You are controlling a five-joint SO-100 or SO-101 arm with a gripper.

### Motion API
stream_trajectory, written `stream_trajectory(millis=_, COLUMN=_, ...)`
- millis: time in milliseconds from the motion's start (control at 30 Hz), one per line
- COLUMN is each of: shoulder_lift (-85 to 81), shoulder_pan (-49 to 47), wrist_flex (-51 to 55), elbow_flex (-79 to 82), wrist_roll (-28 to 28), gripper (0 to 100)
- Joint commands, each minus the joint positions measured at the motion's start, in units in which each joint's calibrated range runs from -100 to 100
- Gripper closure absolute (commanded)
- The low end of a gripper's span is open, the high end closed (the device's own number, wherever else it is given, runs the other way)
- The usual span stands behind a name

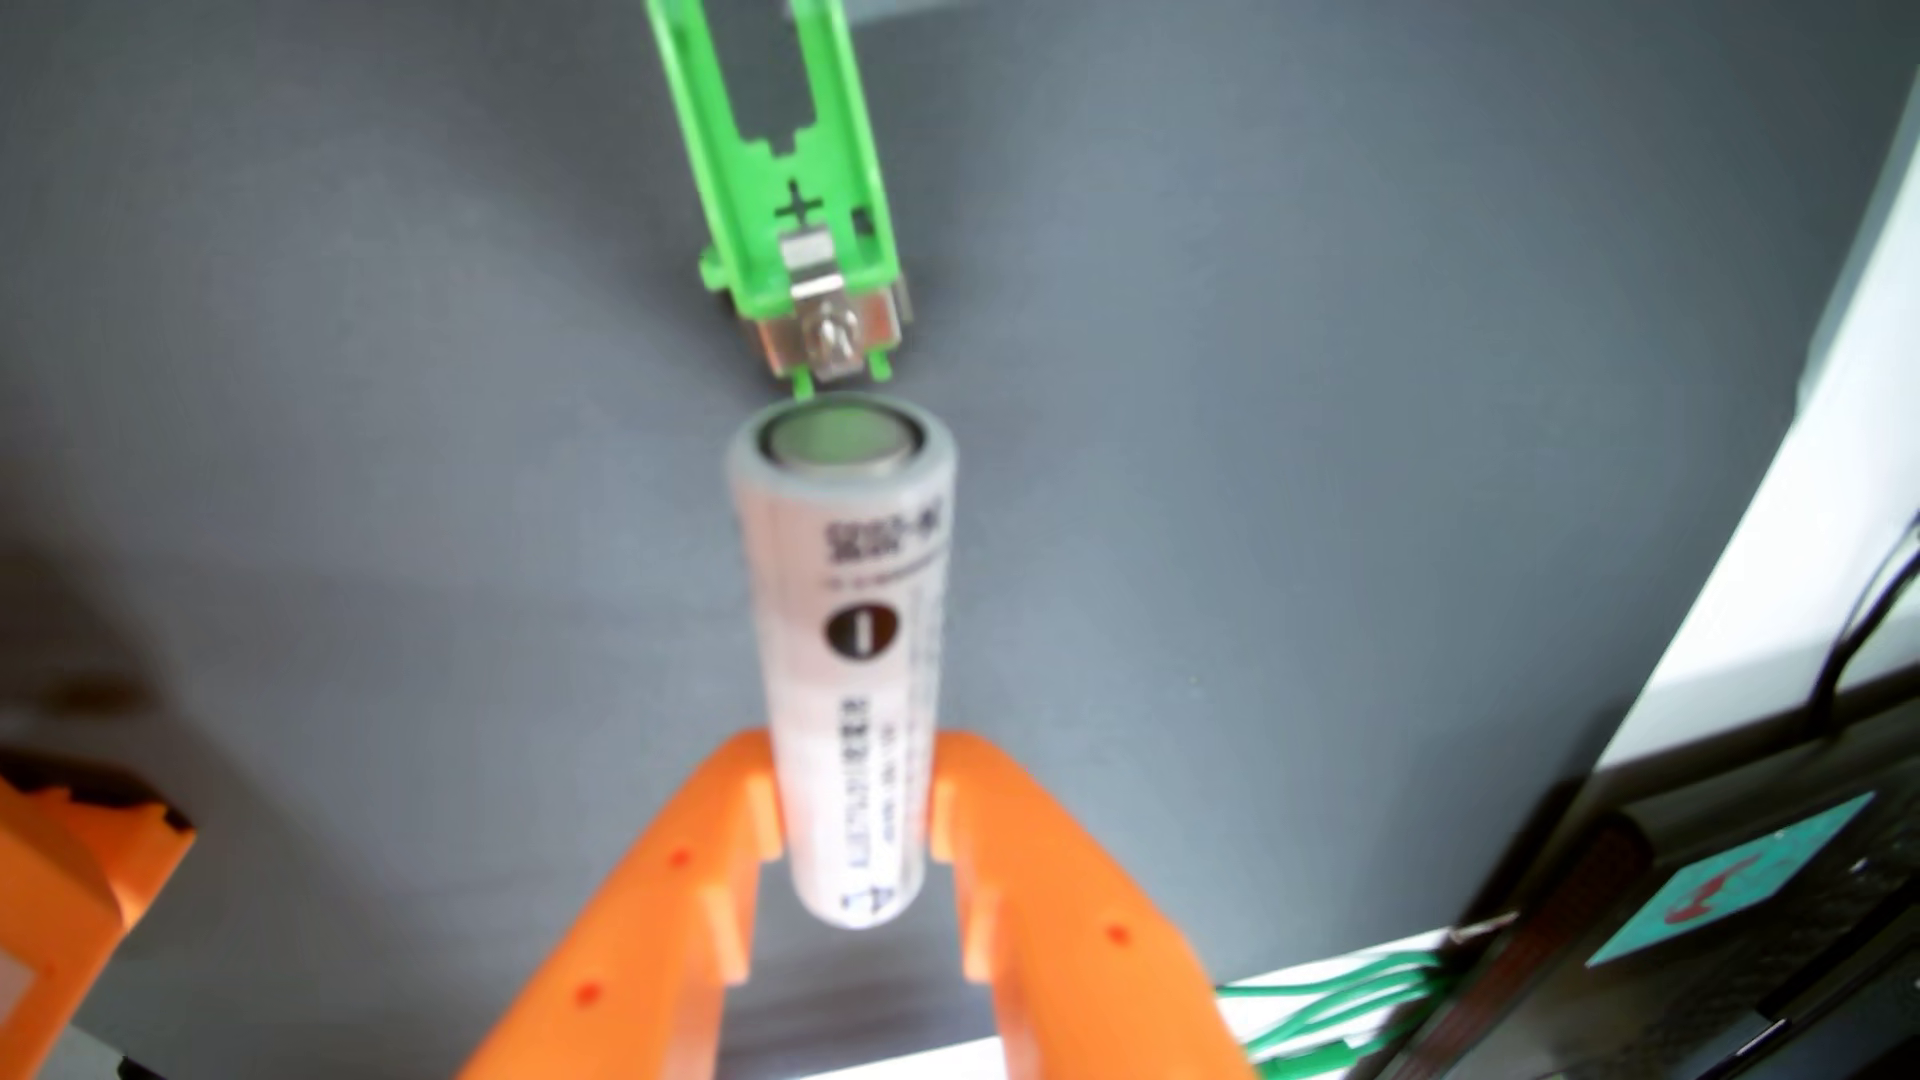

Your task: Insert Battery

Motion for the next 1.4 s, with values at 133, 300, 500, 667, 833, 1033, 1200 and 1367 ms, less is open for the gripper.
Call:
stream_trajectory(millis=133, shoulder_lift=-1.0, shoulder_pan=-12.2, wrist_flex=-5.5, elbow_flex=0.8, wrist_roll=-0.4, gripper=98)
stream_trajectory(millis=300, shoulder_lift=-1.1, shoulder_pan=-16.0, wrist_flex=-5.6, elbow_flex=0.2, wrist_roll=-0.5, gripper=98)
stream_trajectory(millis=500, shoulder_lift=-0.8, shoulder_pan=-16.2, wrist_flex=-6.3, elbow_flex=0.8, wrist_roll=-0.5, gripper=99)
stream_trajectory(millis=667, shoulder_lift=-0.8, shoulder_pan=-16.1, wrist_flex=-6.3, elbow_flex=1.0, wrist_roll=-0.7, gripper=99)
stream_trajectory(millis=833, shoulder_lift=-0.9, shoulder_pan=-16.0, wrist_flex=-6.3, elbow_flex=1.3, wrist_roll=-2.6, gripper=99)
stream_trajectory(millis=1033, shoulder_lift=-1.1, shoulder_pan=-16.0, wrist_flex=-11.5, elbow_flex=5.3, wrist_roll=-2.7, gripper=99)
stream_trajectory(millis=1200, shoulder_lift=-1.2, shoulder_pan=-16.1, wrist_flex=-14.5, elbow_flex=7.9, wrist_roll=-2.7, gripper=99)
stream_trajectory(millis=1367, shoulder_lift=-1.3, shoulder_pan=-16.1, wrist_flex=-14.9, elbow_flex=8.0, wrist_roll=-2.8, gripper=99)
